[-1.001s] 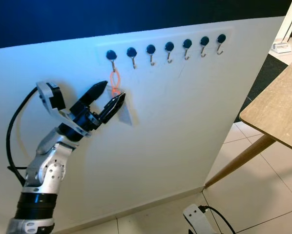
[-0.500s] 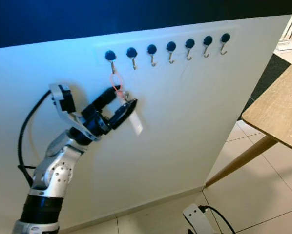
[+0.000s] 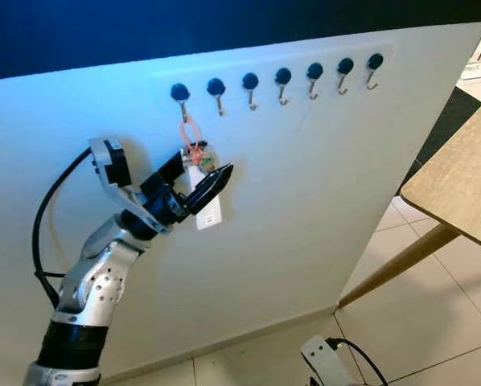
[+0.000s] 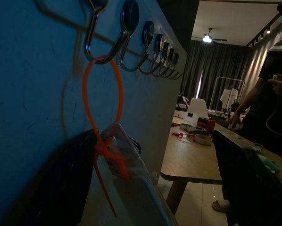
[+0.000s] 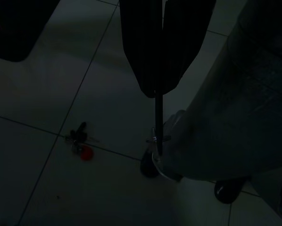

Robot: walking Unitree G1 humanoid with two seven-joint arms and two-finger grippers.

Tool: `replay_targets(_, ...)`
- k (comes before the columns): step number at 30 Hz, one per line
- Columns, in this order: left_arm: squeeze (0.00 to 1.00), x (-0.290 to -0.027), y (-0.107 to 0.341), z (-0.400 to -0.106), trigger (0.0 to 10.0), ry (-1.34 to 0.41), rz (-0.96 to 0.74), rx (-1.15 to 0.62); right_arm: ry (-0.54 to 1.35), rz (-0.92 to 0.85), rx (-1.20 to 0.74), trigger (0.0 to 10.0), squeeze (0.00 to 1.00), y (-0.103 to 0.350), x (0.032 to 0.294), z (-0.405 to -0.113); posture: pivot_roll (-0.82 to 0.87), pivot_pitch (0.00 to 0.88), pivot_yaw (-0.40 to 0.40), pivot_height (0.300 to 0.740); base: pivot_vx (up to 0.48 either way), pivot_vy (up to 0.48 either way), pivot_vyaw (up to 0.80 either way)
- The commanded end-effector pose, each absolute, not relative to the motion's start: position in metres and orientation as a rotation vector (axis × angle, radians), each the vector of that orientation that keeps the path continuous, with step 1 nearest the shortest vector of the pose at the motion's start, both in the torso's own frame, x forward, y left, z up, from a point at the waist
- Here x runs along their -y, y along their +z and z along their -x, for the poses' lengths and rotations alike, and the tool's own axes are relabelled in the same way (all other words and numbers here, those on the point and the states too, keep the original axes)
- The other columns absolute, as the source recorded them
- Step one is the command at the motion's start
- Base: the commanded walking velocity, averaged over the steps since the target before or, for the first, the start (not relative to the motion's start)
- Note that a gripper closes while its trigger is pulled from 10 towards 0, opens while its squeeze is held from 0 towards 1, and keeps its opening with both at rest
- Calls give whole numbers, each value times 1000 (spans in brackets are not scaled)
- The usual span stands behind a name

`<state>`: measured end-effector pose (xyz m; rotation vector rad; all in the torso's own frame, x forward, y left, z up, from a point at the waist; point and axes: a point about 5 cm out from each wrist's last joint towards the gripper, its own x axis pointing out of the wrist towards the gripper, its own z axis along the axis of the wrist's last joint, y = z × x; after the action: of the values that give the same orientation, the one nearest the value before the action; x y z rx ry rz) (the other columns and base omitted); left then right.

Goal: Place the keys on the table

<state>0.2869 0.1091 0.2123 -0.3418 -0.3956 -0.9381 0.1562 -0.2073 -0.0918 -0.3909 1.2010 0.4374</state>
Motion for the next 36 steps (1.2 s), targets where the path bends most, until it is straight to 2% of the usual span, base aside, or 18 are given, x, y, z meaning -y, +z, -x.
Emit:
replay_targets(1, 0, -106, 214, -287, 10000, -942, 327, 393, 461, 382, -1261, 10000, 0, -99, 203, -138, -72, 69, 50, 740, 0, 0, 0)
replay_targets(7, 0, -109, 214, -288, 10000, -923, 258, 378, 462, 386, -1260, 10000, 0, -100, 203, -138, -70, 69, 50, 740, 0, 0, 0)
replay_targets(8, 0, -110, 213, -288, 8588, -923, 242, 371, 462, 387, -1260, 10000, 0, -99, 203, -138, -70, 69, 50, 740, 0, 0, 0)
replay_targets(9, 0, -110, 213, -288, 8588, -923, 242, 371, 462, 387, -1260, 10000, 0, -99, 203, -138, -70, 69, 50, 740, 0, 0, 0)
replay_targets(11, 0, -111, 214, -288, 0, -919, 243, 372, 462, 388, -1258, 10000, 0, -99, 203, -139, -69, 67, 50, 740, 0, 0, 0)
replay_targets(36, 0, -117, 224, -289, 0, -894, 240, 413, 463, 403, -1246, 10000, 0, -98, 204, -142, -69, 61, 46, 740, 0, 0, 0)
